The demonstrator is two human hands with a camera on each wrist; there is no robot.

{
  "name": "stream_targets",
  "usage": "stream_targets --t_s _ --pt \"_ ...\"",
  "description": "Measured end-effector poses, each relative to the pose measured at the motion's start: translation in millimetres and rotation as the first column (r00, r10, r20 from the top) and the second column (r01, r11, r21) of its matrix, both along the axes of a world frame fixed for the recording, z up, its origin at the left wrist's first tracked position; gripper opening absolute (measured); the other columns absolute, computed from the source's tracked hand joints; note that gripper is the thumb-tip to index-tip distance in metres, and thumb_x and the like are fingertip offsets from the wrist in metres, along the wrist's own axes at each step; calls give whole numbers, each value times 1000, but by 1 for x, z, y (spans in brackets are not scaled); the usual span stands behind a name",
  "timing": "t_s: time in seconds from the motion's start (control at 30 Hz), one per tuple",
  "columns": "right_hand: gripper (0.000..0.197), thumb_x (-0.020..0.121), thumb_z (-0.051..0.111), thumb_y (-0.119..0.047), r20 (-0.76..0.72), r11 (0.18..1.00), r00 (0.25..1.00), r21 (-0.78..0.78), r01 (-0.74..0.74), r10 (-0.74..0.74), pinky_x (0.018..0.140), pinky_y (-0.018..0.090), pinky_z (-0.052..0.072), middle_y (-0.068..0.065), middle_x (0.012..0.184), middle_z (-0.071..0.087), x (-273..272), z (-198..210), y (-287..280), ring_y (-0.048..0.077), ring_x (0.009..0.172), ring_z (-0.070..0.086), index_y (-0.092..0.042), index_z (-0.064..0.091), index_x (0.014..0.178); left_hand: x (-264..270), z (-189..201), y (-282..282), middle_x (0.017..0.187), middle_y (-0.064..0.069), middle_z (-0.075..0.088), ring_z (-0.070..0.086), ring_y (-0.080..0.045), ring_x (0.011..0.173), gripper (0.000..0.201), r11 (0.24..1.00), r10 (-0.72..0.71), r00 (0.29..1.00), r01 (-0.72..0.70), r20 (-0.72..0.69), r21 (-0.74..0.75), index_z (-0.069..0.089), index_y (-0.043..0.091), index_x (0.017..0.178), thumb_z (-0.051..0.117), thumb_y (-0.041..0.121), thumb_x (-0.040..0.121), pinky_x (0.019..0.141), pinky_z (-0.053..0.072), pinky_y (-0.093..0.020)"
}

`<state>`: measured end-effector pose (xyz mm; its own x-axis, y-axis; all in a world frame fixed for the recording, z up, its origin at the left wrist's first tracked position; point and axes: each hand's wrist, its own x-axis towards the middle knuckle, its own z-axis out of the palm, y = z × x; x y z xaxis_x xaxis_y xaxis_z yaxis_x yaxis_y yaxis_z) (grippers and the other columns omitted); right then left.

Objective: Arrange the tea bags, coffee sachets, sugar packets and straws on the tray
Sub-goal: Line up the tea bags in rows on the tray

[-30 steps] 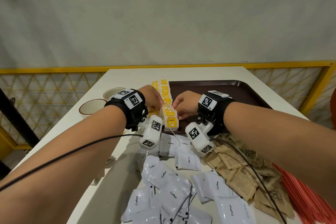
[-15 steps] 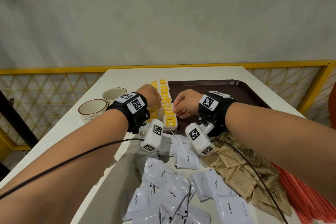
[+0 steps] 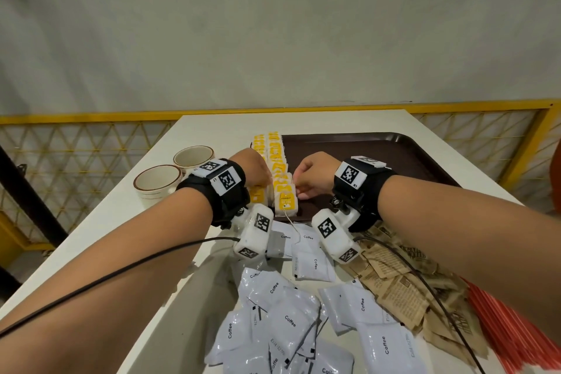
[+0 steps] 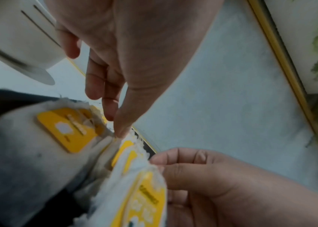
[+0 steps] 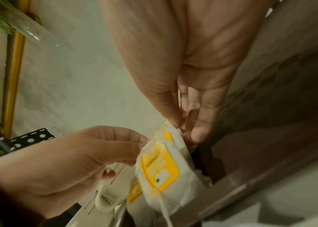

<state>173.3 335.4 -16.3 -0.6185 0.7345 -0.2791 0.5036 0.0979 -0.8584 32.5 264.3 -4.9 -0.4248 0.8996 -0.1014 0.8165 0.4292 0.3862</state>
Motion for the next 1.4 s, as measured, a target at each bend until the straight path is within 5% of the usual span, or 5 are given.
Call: stream_targets --t_s 0.2,0.37,0.6,1.1,1.4 --pt "21 85 70 -9 6 998 998 -27 -61 61 65 29 56 11 74 62 8 -5 -3 17 66 63 -9 54 72 -3 -5 1 94 -6 60 55 -20 86 3 996 70 987 -78 143 47 62 13 88 64 14 86 62 43 -19" --pt "22 84 65 8 -20 998 998 -10 -62 62 68 30 56 10 67 58 7 -9 -3 17 61 61 -7 53 73 0 -9 -2 105 -6 65 60 -22 103 19 996 71 991 -77 116 50 70 8 103 63 18 87 87 48 -31" --pt "18 84 67 3 -30 999 999 24 -29 30 74 33 56 10 70 62 10 -3 0 18 67 62 -6 59 70 -11 -8 -5 102 -6 68 61 -21 100 6 978 58 989 -84 132 193 72 12 87 68 16 84 89 50 -32" --pt "22 85 62 7 -15 992 1000 128 -16 18 77 30 58 13 94 65 -3 -7 9 22 87 63 -12 66 74 -14 -21 15 114 1 66 57 -22 110 24 988 144 976 -135 -165 69 70 19 105 57 32 90 101 30 -34" --pt "23 84 58 10 15 980 994 168 -106 105 39 14 39 7 64 55 2 -6 7 1 34 49 -11 62 74 -15 -16 29 126 -3 61 58 -21 112 23 994 33 999 -31 -14 108 69 20 110 63 19 88 87 46 -26"
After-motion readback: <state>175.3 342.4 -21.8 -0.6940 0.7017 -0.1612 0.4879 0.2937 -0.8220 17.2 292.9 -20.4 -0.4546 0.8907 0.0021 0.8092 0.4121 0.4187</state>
